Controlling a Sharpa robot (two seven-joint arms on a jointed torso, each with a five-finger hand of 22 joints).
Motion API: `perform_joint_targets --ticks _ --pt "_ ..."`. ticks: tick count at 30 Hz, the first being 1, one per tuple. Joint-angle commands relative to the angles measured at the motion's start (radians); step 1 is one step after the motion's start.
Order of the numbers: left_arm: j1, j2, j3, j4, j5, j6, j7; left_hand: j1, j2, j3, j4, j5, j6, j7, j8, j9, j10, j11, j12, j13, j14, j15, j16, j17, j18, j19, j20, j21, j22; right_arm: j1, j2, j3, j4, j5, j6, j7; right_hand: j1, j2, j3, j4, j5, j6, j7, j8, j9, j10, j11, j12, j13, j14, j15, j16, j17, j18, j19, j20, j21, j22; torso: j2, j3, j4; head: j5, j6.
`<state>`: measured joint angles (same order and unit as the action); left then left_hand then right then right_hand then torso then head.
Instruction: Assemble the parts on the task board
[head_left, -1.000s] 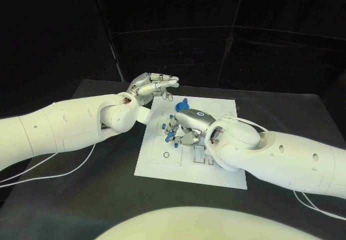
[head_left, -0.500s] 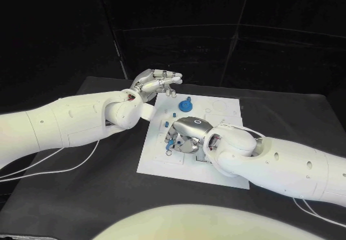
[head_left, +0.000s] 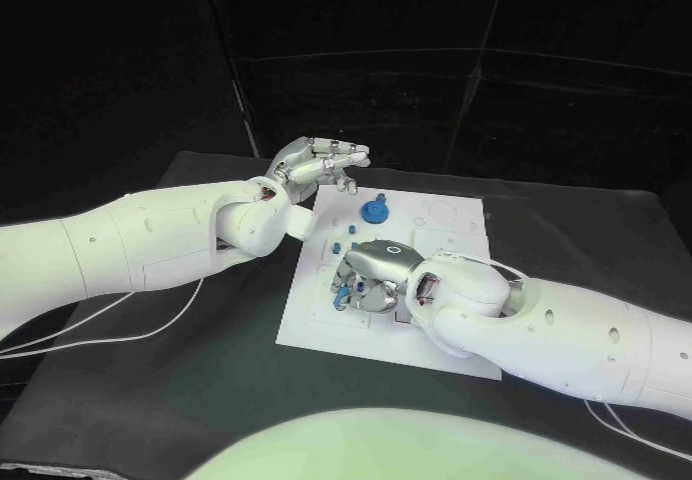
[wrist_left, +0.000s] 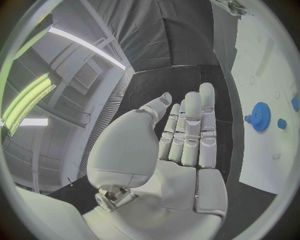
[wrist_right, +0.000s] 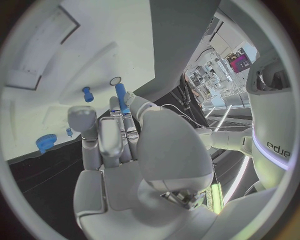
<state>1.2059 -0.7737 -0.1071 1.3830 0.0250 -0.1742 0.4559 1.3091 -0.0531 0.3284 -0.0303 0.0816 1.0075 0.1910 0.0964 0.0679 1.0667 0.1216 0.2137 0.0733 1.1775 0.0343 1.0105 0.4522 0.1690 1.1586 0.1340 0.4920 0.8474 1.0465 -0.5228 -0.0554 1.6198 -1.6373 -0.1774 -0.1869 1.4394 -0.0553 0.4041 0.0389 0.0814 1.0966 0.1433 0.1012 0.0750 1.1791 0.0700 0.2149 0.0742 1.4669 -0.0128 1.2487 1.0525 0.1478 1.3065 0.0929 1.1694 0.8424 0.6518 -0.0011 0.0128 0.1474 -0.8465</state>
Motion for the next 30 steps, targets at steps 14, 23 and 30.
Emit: perform_joint_targets --ticks 14,23,30 --pt "0.001 0.001 0.001 0.002 0.002 0.005 0.015 0.004 0.009 -0.006 -0.002 0.001 0.0 0.0 0.008 0.001 -0.005 -0.001 0.007 0.002 -0.007 0.002 -0.001 -0.002 0.013 -0.006 0.002 -0.007 -0.002 -0.001 0.012 -0.007 -0.018 -0.031 0.069 -0.028 0.007 -0.005 0.007 0.0 0.008 0.004 0.0 0.004 0.001 0.007 -0.002 -0.004 0.002 0.022 -0.004 -0.001 -0.001 -0.019 0.003 -0.004 0.006 -0.001 -0.001 -0.0006 0.0002 0.003 -0.003" --pt "0.001 0.001 0.001 0.003 0.002 0.006 0.014 0.004 0.009 -0.006 -0.002 0.001 0.0 0.0 0.008 0.001 -0.005 -0.001 0.007 0.002 -0.007 0.002 -0.001 -0.002 0.013 -0.006 0.002 -0.007 -0.002 -0.004 0.015 -0.008 -0.019 -0.062 0.051 -0.051 0.008 -0.005 0.008 -0.001 0.009 0.004 0.0 0.004 0.001 0.007 -0.002 -0.004 0.002 0.022 -0.004 -0.001 -0.002 -0.02 0.003 -0.004 0.006 -0.001 -0.001 0.0 0.0003 0.004 -0.002" --pt "0.002 0.0 0.001 0.003 0.002 0.009 0.012 0.004 0.009 -0.006 -0.002 0.001 0.0 0.0 0.008 0.001 -0.005 -0.001 0.007 0.002 -0.007 0.002 -0.001 -0.002 0.013 -0.006 0.002 -0.007 -0.002 -0.005 0.023 -0.009 -0.018 -0.078 0.051 -0.042 0.001 -0.011 0.006 -0.002 0.015 0.003 0.001 0.003 0.0 0.008 -0.001 -0.008 0.002 0.021 -0.003 -0.001 -0.004 -0.02 0.003 -0.004 0.006 -0.001 0.0 -0.0011 0.0003 0.003 0.0"
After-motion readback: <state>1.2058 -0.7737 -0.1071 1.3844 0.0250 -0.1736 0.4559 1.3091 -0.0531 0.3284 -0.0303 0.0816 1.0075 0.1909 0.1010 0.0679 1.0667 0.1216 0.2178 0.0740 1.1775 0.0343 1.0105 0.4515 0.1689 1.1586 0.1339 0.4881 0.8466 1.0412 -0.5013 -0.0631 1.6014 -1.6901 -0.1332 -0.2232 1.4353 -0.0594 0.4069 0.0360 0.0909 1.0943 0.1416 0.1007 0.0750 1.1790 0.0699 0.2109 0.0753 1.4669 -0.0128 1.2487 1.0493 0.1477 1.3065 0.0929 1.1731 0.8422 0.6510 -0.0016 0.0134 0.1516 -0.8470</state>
